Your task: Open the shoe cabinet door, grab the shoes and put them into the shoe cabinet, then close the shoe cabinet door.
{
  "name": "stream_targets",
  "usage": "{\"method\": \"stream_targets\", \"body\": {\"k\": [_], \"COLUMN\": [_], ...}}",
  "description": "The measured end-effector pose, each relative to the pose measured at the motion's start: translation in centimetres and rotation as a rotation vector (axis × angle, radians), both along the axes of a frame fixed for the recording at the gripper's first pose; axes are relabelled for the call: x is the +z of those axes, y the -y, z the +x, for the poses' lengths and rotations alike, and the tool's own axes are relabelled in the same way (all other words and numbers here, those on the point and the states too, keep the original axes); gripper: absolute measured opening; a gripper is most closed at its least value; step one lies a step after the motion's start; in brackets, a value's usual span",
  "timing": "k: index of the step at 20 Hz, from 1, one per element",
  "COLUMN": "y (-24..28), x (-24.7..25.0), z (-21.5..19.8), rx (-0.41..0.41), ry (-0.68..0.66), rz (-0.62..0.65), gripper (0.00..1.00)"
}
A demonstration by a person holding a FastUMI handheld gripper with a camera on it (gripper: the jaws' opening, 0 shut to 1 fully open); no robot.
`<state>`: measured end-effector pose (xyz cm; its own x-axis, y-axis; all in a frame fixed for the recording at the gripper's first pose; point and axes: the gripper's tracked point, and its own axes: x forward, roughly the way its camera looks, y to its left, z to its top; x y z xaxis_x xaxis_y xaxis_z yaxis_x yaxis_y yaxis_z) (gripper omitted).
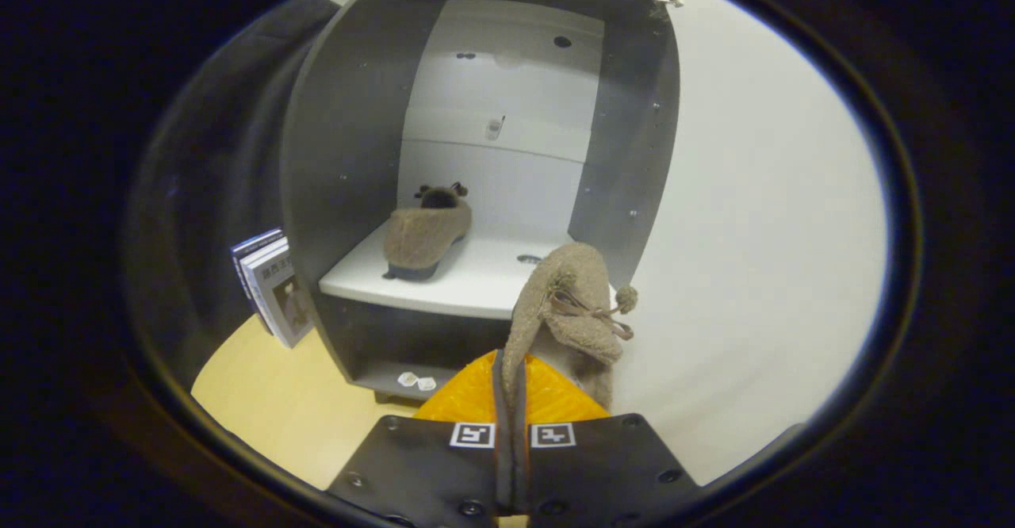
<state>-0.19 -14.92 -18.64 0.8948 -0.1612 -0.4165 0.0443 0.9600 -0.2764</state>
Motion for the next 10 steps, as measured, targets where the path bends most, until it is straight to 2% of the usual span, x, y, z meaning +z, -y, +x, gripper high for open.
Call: {"method": "stream_targets", "body": {"k": [10], "y": [-1.1], "x": [4.0], "z": [12.7], "rx": [0.036], "ry": [0.052], "rz": [-0.141], "gripper": [0.02]}}
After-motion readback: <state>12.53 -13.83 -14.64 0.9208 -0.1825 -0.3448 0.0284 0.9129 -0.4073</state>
